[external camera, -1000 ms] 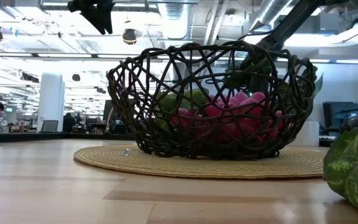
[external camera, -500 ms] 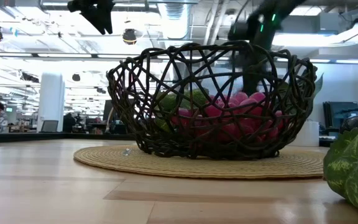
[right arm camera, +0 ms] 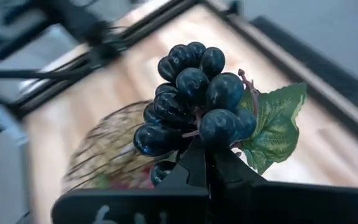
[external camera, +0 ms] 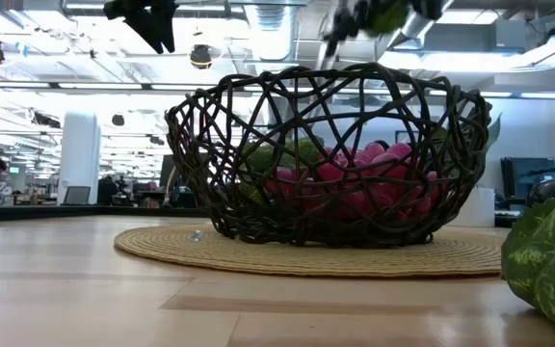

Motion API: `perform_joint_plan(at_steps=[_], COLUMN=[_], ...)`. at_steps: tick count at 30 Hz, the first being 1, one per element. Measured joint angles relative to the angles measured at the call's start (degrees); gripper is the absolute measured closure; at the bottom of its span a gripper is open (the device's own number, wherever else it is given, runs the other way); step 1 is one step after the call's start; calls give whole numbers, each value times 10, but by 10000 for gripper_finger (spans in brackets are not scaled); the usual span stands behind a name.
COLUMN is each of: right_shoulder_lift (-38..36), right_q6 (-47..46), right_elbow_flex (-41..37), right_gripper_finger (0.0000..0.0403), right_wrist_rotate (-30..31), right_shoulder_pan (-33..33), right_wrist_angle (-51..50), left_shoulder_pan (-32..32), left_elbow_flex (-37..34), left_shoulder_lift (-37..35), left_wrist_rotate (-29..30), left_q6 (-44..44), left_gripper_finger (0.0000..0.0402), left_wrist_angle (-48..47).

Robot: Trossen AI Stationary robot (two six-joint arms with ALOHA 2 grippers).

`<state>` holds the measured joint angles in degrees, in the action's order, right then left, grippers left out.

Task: Build produce basket
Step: Put the top black grapes into the black wire basket

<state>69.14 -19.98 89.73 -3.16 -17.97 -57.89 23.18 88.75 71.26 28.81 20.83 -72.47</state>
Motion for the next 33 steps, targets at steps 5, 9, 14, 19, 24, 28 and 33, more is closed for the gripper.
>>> perform_joint_plan(at_steps=[5, 9, 14, 19, 24, 28, 33], right_shoulder_lift=[-14, 6, 68, 148, 220, 265, 308], right_q6=[-50, -64, -65, -40, 10, 38, 48], right_elbow_flex=[0, 0, 0, 0, 0, 0, 0], right_gripper_finger=[402, 402, 402, 402, 402, 402, 402], right_wrist_rotate=[10, 37, 64, 66, 66, 55, 37], right_shoulder_pan=[103, 173, 230, 257, 266, 265, 263], right_wrist_angle=[-5, -6, -32, -81, -40, 40, 68], left_shoulder_pan=[0, 0, 0, 0, -1, -7, -13], left_elbow_flex=[0, 0, 0, 0, 0, 0, 0], left_shoulder_lift=[0, 0, 0, 0, 0, 0, 0], left_wrist_rotate=[-2, -14, -16, -35, -58, -60, -66], left_q6=[5, 9, 10, 11, 24, 21, 15], left_gripper_finger=[255, 255, 255, 255, 255, 255, 255], left_wrist_angle=[0, 0, 0, 0, 0, 0, -4])
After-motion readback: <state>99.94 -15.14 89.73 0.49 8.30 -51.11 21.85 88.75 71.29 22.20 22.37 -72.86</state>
